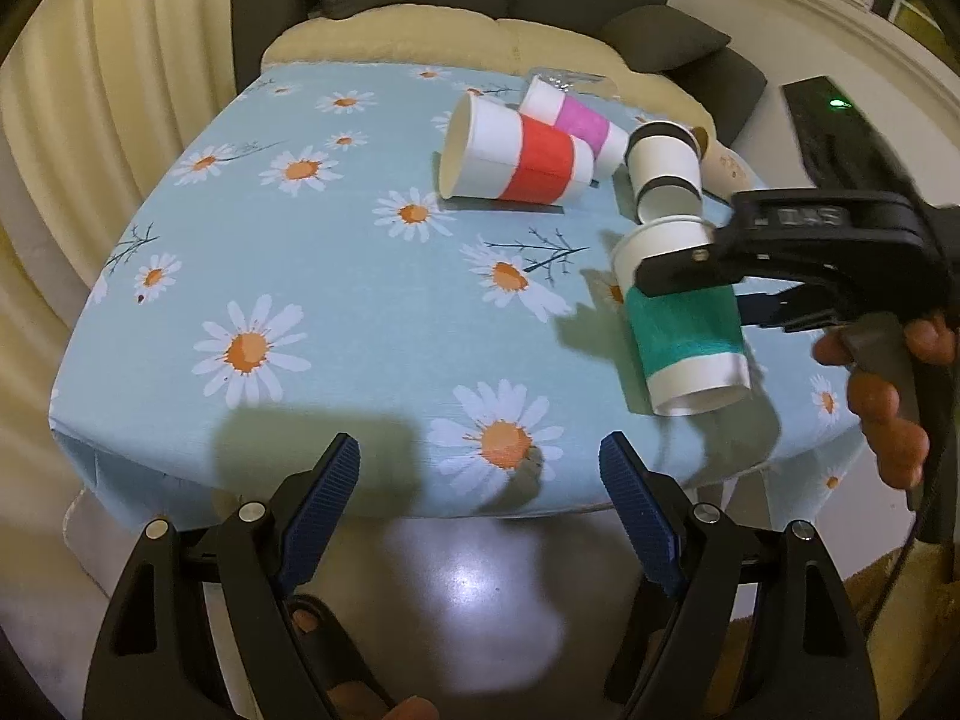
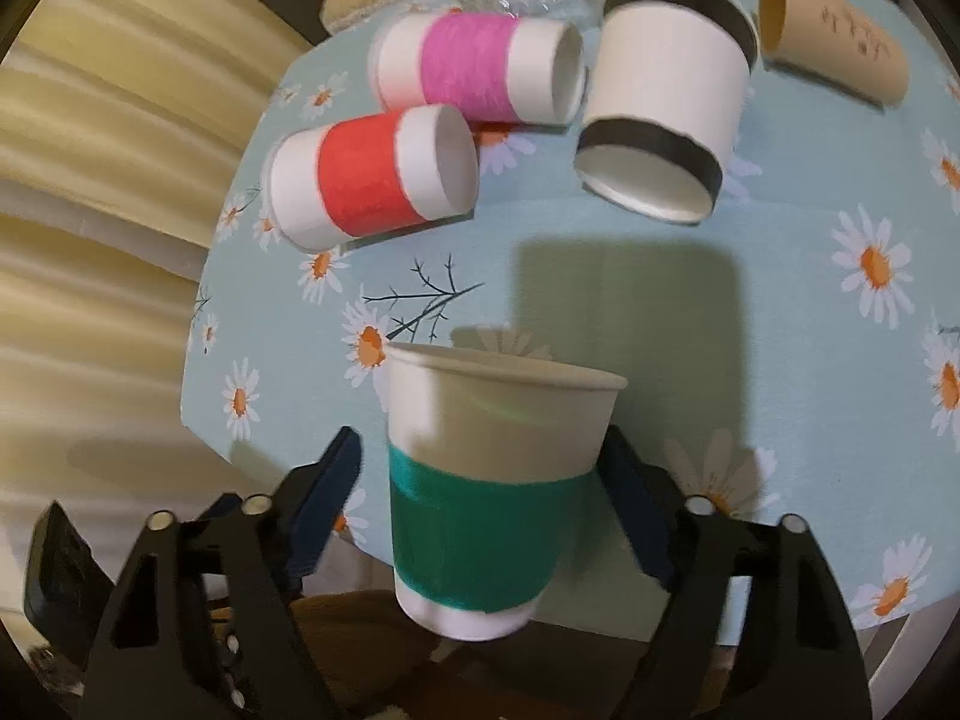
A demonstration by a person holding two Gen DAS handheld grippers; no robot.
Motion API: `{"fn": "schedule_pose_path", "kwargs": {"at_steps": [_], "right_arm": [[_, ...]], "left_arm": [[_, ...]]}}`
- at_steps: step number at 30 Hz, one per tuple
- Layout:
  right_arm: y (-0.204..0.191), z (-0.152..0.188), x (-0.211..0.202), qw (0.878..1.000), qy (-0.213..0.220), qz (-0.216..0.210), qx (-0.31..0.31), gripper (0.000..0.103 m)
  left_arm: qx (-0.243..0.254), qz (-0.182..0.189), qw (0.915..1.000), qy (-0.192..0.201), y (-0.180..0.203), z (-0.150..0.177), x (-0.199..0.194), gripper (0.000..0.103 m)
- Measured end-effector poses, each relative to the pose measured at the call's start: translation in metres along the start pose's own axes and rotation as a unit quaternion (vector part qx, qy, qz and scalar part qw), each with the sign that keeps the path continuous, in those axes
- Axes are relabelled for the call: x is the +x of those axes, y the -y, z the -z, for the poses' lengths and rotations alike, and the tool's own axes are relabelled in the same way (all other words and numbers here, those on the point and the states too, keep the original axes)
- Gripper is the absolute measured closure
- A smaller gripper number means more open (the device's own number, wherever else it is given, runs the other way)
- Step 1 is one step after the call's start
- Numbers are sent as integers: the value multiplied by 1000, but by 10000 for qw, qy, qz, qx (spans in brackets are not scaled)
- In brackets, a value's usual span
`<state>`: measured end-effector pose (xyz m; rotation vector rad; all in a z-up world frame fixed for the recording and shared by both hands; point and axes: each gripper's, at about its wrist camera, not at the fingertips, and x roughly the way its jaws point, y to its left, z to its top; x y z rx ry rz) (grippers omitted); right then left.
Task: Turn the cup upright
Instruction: 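Close the right gripper on the teal-banded cup while the left gripper releases it, then rotate the held cup with the right gripper until its rim faces up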
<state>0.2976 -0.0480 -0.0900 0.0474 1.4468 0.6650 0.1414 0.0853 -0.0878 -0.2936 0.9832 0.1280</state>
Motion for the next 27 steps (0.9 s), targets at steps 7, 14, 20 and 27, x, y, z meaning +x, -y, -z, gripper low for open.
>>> {"fn": "schedule_pose_path", "kwargs": {"at_steps": [7, 14, 20, 27], "right_arm": [[-2, -1, 8, 9999, -76, 27, -69, 37], [-16, 4, -6, 9979, 295, -157, -552, 37], [-27, 17, -28, 9885, 925, -408, -1124, 37], [-40, 46, -49, 9617, 2034, -596, -1735, 37]], "left_arm": [[228, -152, 9995, 126, 7, 1, -4, 23], [229, -237, 9993, 185, 4, -2, -5, 23], [238, -237, 9991, 240, 6, -2, -7, 23], [236, -215, 9991, 296, 8, -4, -9, 23]]}}
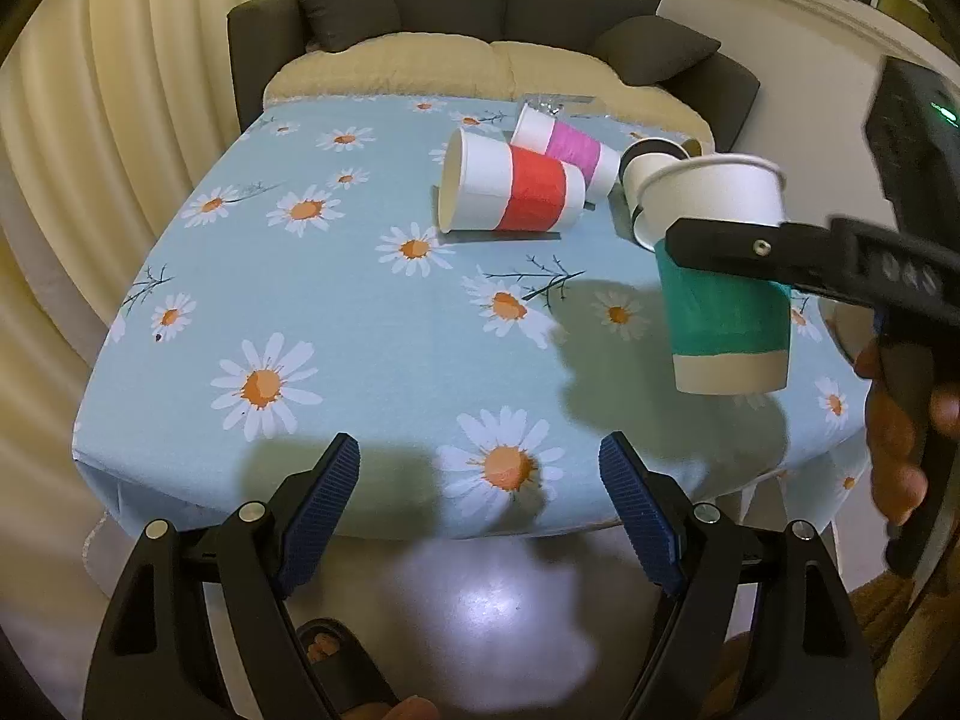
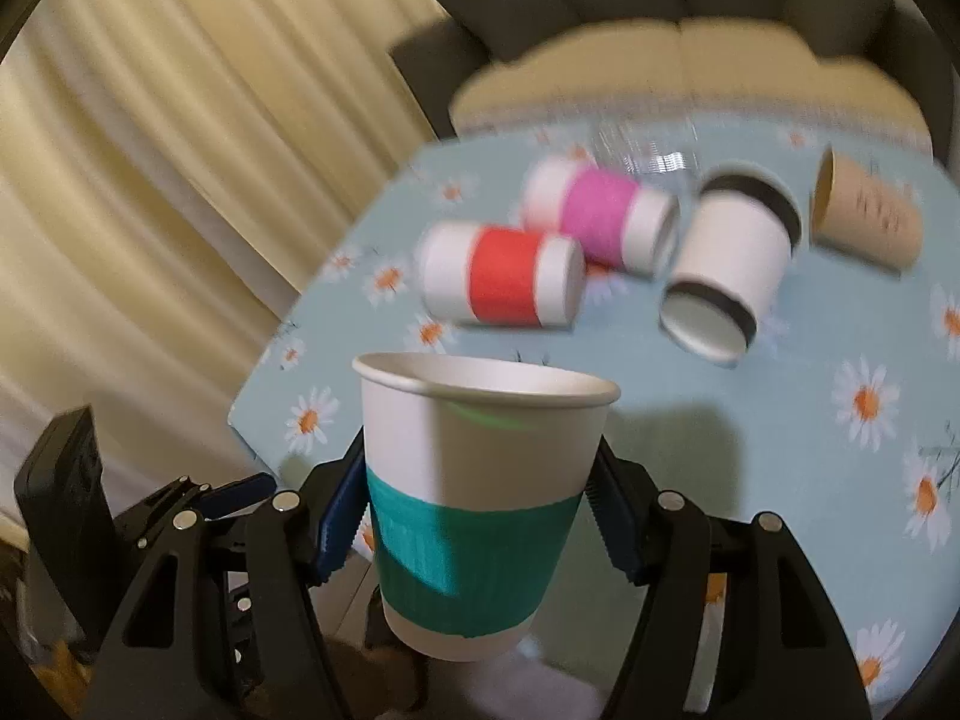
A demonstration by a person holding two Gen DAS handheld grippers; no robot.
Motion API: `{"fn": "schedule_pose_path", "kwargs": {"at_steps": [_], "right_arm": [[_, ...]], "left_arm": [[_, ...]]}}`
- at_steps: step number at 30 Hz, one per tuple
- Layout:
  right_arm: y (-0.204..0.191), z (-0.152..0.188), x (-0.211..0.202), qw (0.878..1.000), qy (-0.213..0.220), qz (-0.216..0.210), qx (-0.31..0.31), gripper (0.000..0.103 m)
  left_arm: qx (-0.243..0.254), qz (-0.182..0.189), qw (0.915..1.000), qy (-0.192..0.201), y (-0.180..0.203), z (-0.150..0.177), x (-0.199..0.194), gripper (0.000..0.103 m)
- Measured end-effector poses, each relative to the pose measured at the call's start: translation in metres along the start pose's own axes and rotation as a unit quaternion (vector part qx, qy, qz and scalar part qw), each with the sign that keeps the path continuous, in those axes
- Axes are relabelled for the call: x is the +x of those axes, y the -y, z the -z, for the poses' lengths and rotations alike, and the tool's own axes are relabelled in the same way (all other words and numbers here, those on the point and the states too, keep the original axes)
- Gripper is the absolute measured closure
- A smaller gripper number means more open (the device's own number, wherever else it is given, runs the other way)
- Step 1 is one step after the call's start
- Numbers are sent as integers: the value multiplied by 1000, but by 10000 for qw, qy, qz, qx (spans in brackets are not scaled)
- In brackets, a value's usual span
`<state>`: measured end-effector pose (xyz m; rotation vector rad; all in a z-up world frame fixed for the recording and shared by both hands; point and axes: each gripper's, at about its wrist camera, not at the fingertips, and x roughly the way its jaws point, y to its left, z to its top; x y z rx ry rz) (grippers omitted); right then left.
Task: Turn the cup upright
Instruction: 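Rotate the held cup with the right gripper until its rim faces up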
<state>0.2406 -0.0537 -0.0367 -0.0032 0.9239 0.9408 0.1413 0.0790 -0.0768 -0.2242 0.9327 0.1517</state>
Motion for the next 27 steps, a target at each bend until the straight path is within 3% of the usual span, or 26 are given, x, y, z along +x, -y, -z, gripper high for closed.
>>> {"fn": "schedule_pose_path", "kwargs": {"at_steps": [8, 13, 23, 27], "right_arm": [[-10, 19, -26, 9909, 1171, -26, -658, 37], [-13, 49, -30, 9701, 2128, 362, -1111, 37], [-15, 88, -8, 9468, 2603, 1513, -1132, 37], [-9, 97, 6, 9430, 2667, 1709, -1017, 37]], "left_arm": [[23, -38, 10000, 44, 0, -1, -1, 23], [-48, -79, 10000, 35, -4, -2, 0, 23], [-85, -191, 9998, 76, -6, -5, 4, 23], [-224, -283, 9993, 121, -12, -7, 6, 23]]}}
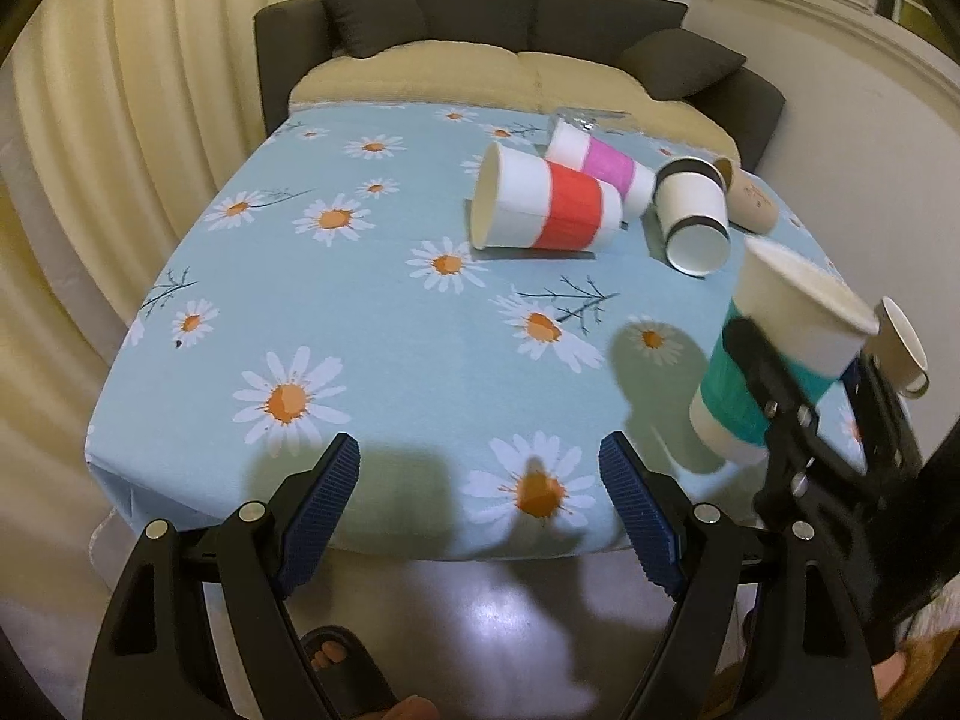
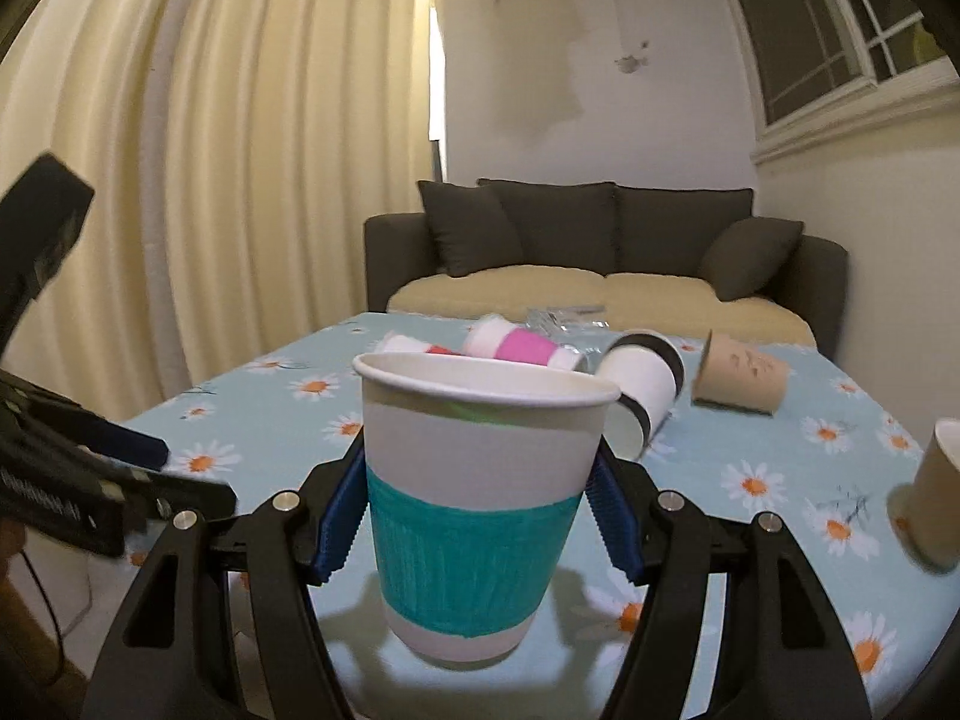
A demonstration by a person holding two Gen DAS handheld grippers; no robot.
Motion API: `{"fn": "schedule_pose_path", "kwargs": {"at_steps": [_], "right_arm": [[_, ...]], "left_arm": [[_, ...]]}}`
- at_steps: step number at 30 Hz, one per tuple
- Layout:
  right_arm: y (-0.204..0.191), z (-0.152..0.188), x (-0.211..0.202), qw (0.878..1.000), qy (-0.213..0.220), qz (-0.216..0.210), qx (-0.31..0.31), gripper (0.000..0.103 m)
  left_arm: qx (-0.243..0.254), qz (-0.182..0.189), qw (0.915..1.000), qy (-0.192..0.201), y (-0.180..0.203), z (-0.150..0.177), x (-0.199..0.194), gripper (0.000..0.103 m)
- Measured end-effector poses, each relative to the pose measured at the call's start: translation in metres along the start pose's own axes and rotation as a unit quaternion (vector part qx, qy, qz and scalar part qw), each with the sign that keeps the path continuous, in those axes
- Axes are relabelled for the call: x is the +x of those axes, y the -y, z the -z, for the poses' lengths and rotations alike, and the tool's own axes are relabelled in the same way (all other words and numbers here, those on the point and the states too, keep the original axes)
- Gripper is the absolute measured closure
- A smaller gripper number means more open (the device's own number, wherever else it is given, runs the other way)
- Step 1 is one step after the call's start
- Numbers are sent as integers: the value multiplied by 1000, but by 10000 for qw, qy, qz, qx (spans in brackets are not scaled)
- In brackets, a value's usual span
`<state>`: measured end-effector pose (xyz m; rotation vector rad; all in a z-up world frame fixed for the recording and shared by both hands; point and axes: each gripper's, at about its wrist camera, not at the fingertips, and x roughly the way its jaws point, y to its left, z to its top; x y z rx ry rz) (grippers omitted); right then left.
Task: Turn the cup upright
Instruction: 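Rotate the held cup with the right gripper until its rim faces up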
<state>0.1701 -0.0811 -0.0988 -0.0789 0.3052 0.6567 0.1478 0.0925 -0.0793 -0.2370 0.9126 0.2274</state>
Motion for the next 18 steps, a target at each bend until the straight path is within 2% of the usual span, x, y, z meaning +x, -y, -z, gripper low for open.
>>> {"fn": "schedule_pose_path", "kwargs": {"at_steps": [18], "right_arm": [[-7, 20, 2, 9975, 241, 300, -587, 37]], "left_arm": [[-317, -226, 9992, 52, -13, -7, 11, 23]]}}
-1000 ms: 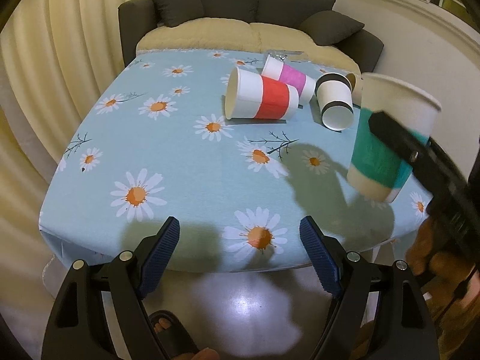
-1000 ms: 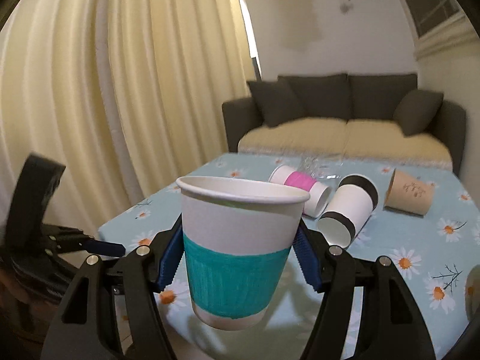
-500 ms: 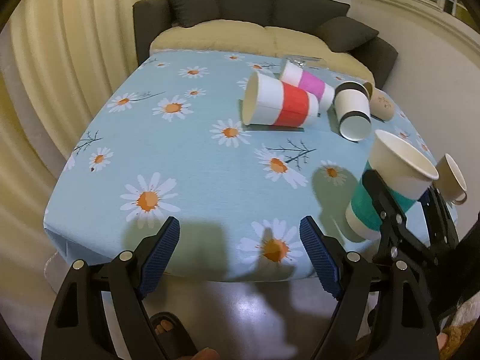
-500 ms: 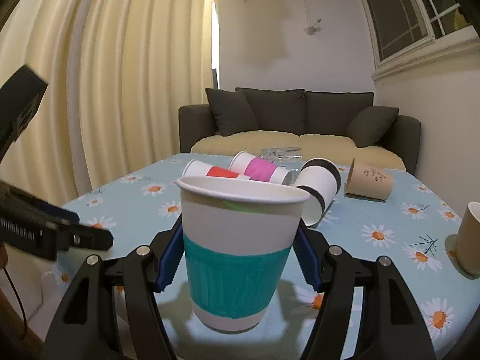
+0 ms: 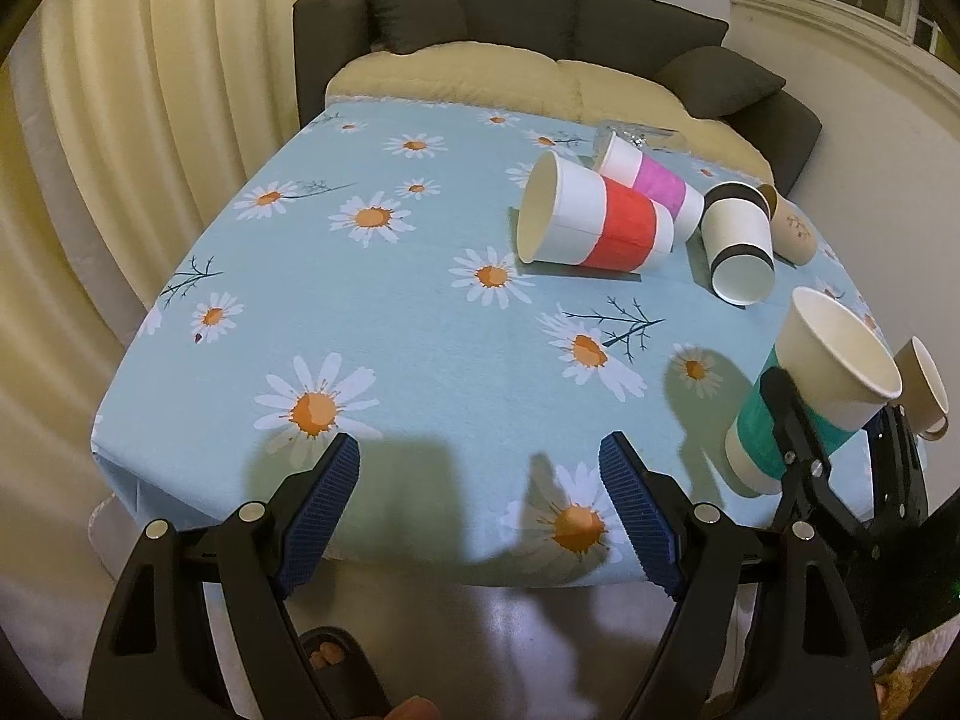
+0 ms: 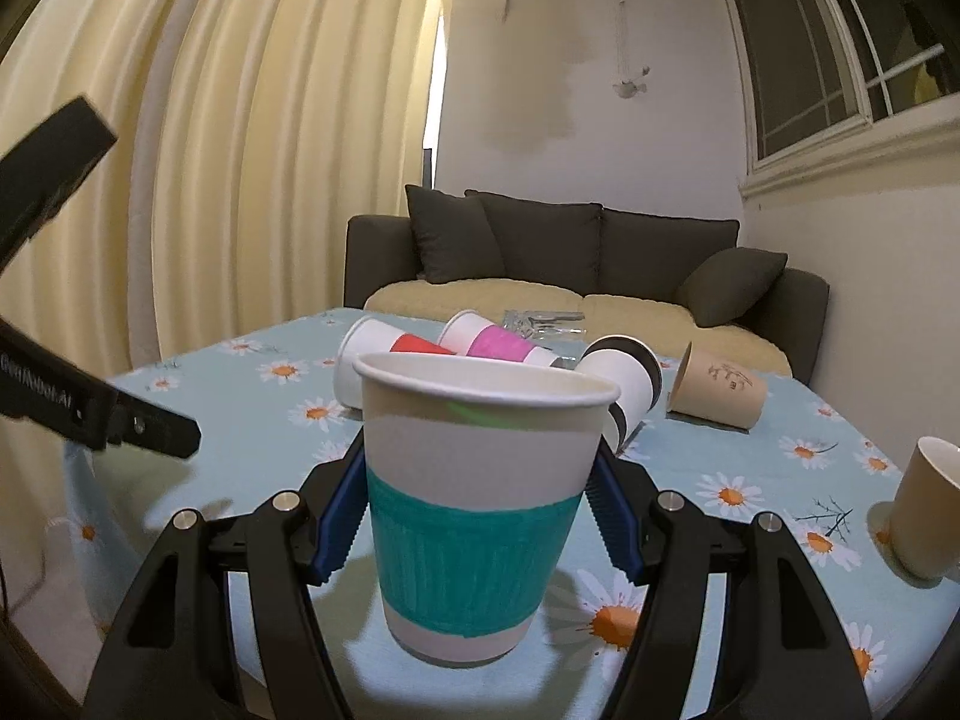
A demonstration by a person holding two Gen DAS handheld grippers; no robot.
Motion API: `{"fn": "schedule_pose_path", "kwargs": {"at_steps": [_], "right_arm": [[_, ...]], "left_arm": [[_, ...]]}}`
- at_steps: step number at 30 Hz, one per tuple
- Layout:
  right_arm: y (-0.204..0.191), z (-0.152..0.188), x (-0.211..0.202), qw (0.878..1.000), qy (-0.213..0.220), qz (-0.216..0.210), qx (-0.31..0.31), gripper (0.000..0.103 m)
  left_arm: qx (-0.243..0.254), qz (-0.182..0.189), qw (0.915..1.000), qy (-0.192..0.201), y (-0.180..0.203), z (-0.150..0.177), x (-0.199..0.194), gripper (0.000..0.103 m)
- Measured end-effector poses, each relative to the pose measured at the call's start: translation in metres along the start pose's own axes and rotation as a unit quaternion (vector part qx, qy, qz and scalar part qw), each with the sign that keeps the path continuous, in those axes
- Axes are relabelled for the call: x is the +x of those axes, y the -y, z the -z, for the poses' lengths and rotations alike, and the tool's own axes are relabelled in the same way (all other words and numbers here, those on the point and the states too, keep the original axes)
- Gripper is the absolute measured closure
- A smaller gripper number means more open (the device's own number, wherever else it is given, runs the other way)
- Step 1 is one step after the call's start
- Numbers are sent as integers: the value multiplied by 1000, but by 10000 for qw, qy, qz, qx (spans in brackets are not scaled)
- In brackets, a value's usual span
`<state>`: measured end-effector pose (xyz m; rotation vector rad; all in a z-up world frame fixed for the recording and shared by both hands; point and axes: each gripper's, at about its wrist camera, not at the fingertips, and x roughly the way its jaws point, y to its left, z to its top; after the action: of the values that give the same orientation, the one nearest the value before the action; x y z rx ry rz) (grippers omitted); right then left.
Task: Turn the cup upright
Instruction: 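Rotate the held cup with the right gripper until its rim faces up, then lower the upright cup onto the tablecloth and open the right gripper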
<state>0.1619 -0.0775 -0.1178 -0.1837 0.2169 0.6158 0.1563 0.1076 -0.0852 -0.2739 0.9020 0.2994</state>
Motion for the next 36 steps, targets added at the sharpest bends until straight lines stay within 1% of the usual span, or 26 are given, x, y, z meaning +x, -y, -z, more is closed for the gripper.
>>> {"fn": "schedule_pose_path", "kwargs": {"at_steps": [4, 9, 12, 14, 17, 18, 19, 21, 23, 24, 27, 29, 31, 36], "right_arm": [[-5, 3, -1, 9999, 6, 5, -160, 37], [-5, 6, -5, 9999, -36, -22, -157, 37], [-6, 6, -3, 9996, -218, -56, -158, 36], [-5, 8, -2, 9994, -327, -103, -75, 32], [-4, 6, -4, 9994, -340, -92, -13, 26], [-4, 5, -5, 9994, -332, -105, 26, 20], [-3, 4, -7, 9994, -327, -119, 59, 16], [-3, 2, -11, 9992, -365, -130, 77, 14], [-3, 1, -18, 9991, -380, -159, 42, 11], [-3, -1, -22, 9991, -380, -166, 31, 7], [-2, -8, -37, 9991, -372, -192, 69, 6], [0, -13, -49, 9993, -324, -152, 115, 6], [4, -18, -62, 9991, -372, -75, 203, 5], [14, -31, -94, 9984, -402, -42, 383, 5]], "left_arm": [[-5, 11, 10000, -33, 1, -1, 3, 23], [39, 30, 10000, -55, 4, -1, 5, 23], [56, 40, 10000, -56, 5, 0, 6, 23], [101, 21, 9999, -49, 6, 0, 5, 23], [42, 9, 10000, -64, 1, 2, 4, 23], [12, 10, 10000, -63, -1, 2, 4, 23], [-10, 6, 10000, -51, -2, 2, 2, 23], [-52, -1, 10000, -18, -5, 2, 0, 23], [-108, 18, 9999, 11, -8, 3, -2, 23], [-127, 30, 9999, 18, -9, 4, -4, 23], [-177, 149, 9997, 51, -10, 6, -8, 23], [-136, 183, 9996, 156, -10, 7, -13, 23], [-86, 180, 9994, 270, -9, 9, -18, 23], [-139, 309, 9986, 415, -10, 15, -30, 22]]}}
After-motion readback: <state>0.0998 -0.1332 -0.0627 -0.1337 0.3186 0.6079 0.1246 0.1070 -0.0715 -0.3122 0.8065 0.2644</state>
